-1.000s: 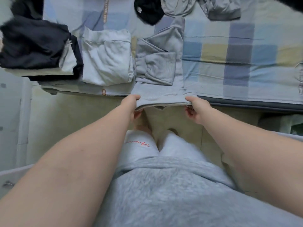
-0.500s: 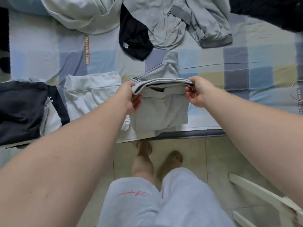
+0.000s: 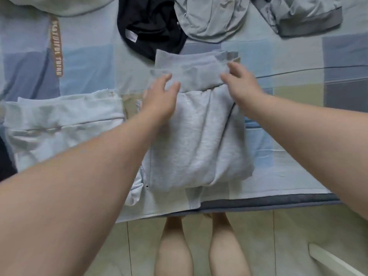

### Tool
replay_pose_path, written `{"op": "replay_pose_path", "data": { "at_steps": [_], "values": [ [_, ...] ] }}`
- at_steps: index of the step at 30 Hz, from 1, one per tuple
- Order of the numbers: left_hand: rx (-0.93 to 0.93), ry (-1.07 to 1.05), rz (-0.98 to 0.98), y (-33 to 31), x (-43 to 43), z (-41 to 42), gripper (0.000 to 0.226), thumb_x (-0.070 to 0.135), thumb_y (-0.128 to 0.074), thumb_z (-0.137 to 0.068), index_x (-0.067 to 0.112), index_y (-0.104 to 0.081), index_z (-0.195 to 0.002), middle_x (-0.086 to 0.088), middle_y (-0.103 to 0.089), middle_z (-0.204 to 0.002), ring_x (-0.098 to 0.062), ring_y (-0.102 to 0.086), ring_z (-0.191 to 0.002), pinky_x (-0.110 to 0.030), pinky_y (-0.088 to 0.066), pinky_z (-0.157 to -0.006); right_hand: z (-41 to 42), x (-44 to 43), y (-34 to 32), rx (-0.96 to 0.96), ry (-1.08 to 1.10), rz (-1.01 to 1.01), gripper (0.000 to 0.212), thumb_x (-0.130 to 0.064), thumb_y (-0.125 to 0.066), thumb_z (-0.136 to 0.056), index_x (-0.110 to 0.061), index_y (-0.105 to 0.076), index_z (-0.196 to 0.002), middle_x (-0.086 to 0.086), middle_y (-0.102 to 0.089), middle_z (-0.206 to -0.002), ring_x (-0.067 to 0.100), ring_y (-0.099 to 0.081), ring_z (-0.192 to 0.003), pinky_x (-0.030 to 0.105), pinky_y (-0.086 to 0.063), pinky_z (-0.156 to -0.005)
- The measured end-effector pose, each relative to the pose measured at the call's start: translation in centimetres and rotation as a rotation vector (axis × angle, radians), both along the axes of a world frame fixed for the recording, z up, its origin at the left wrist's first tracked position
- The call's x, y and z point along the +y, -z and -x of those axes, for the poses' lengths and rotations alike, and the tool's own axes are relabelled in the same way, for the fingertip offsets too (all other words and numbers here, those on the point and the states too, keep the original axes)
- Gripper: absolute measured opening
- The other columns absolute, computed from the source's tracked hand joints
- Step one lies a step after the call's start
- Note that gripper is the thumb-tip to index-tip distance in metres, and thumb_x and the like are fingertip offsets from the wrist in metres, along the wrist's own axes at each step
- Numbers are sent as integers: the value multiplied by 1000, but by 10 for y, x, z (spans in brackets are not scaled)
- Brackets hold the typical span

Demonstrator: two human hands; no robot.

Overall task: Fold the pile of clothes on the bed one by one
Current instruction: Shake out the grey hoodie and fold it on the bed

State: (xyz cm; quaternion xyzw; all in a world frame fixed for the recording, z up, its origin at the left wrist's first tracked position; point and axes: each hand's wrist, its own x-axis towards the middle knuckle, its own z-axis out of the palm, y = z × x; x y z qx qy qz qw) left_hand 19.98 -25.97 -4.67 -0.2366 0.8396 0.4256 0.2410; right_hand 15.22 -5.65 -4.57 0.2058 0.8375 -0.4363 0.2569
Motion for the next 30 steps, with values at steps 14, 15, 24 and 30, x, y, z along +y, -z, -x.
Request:
{"op": "replay_pose_path", "data": {
  "at_steps": [14, 15, 24, 30],
  "values": [
    [168, 438, 528, 98, 19, -53, 73, 75, -28, -93, 50, 1, -156, 9, 19, -167, -20, 22, -153, -62, 19, -114, -53, 15, 112, 326, -554, -496, 85, -59, -37, -96, -29, 9, -160, -1, 14, -169, 37, 9, -154, 53, 0, -125],
    [160, 447, 499, 93, 16, -52, 74, 75, -30, -93, 50, 1, -156, 9, 20, -167, -20, 23, -152, -63, 19, -115, -52, 14, 105, 300, -564, -480, 86, -58, -39, -96, -29, 10, -160, -1, 17, -168, 37, 8, -154, 53, -1, -125],
    [-78, -232, 320, 50, 11, -96, 124, 72, -76, -68, 36, 3, -157, -5, -9, -167, -30, -21, -150, -55, -24, -118, -71, 43, 52, -18, -63, 9, 88, -44, -83, -79, -23, -33, -149, -1, -48, -146, 20, -48, -134, 35, -37, -111],
    [-137, -488, 131, 57, -11, -88, 91, 64, -83, -66, 13, -47, -132, -5, -62, -131, -27, -59, -122, -36, -45, -102, -65, 53, 59, -243, 79, 291, 76, -54, -87, -55, -23, -62, -120, -4, -71, -119, 18, -68, -109, 42, -50, -105]
  ]
}}
